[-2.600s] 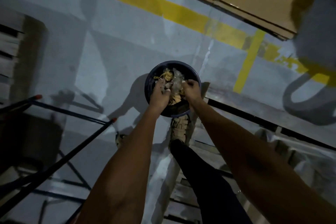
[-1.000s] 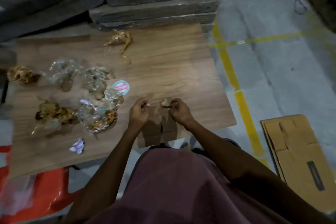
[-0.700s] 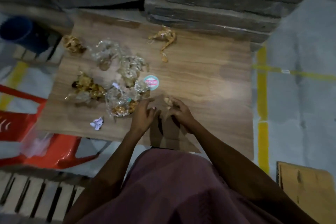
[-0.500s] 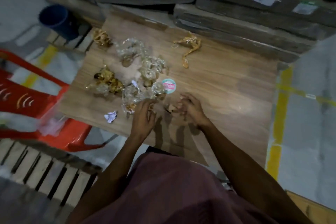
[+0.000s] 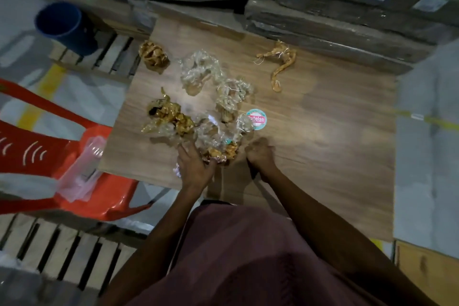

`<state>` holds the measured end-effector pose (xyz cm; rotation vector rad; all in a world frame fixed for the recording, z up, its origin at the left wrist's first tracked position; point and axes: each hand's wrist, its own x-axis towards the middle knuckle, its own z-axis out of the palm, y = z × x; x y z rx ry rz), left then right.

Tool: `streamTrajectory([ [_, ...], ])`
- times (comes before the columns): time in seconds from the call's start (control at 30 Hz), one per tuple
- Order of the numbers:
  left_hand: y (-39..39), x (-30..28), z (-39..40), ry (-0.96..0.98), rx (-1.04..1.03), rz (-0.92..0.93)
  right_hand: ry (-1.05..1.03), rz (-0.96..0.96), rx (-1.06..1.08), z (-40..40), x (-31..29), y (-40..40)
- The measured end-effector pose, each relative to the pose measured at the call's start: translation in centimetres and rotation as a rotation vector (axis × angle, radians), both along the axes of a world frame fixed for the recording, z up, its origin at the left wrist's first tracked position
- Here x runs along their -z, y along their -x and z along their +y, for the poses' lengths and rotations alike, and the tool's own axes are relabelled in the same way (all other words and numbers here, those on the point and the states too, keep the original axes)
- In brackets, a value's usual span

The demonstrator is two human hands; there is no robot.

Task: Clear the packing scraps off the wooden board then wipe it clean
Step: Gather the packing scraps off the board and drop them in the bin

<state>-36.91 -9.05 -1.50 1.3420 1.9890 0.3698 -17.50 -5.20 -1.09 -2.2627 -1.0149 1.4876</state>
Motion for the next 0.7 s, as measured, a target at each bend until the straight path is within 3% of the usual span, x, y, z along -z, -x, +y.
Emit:
streamTrajectory([
  [0.1, 1.0, 0.3, 2.0, -0.036, 0.142, -0.140, -0.098, -0.065, -0.024, 0.8, -0.5, 1.9],
  [0.2, 1.2, -0.2, 3.9, -0.056, 0.284, -0.200, -0.057, -0.214, 0.034, 2.2, -2.0, 2.4],
  [0.3, 1.7, -0.7, 4.7, -0.136, 0.383, -0.138, -0.163, -0.337, 0.050, 3.0, -2.1, 2.3],
  [0.43, 3.9, -0.7, 3.7, -0.213, 0.476, -0.007, -0.406, -0.285, 0.048, 3.0, -1.7, 3.4],
  [0.57, 7.4, 1.4, 2.5, -0.178, 0.682, 0.073, -0.366, -0.249, -0.174, 2.3, -1.3, 4.9],
  [0.7, 10.2, 3.1, 1.9, -0.151, 0.757, -0.049, -0.284, -0.297, -0.422, 1.2, 0.0, 5.9],
])
